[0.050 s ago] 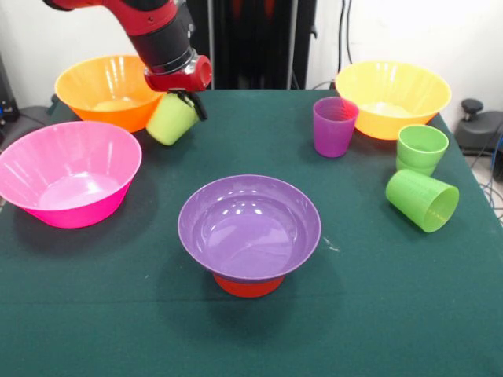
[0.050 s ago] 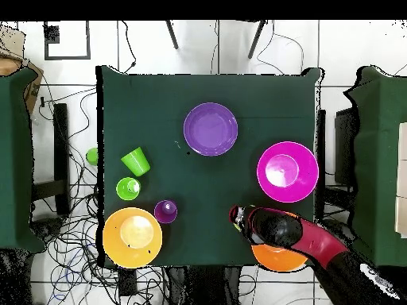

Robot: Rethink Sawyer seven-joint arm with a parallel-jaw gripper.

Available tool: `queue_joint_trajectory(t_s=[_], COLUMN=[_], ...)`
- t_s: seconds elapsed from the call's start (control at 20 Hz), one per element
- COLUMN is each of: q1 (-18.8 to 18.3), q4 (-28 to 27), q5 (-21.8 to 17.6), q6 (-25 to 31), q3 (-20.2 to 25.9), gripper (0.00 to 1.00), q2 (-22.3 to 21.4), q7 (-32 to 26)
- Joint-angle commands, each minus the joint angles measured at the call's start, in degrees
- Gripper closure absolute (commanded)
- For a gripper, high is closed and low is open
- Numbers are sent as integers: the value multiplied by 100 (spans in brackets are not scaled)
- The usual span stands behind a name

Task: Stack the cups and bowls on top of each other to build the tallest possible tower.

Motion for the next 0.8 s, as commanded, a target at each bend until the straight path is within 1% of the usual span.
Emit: queue_joint_trajectory(t_s=[0.05, 0.45, 0.7, 0.8], q1=[133, 245, 584, 795], q4=[-570, -528, -364, -384], q5=[-443, -358, -100, 60], q6=[-468, -463, -470, -414], q3=[304, 215, 34, -52], gripper=[100, 100, 100, 100], q2=[181, 113, -108, -196], q7=[-113, 67, 564, 792])
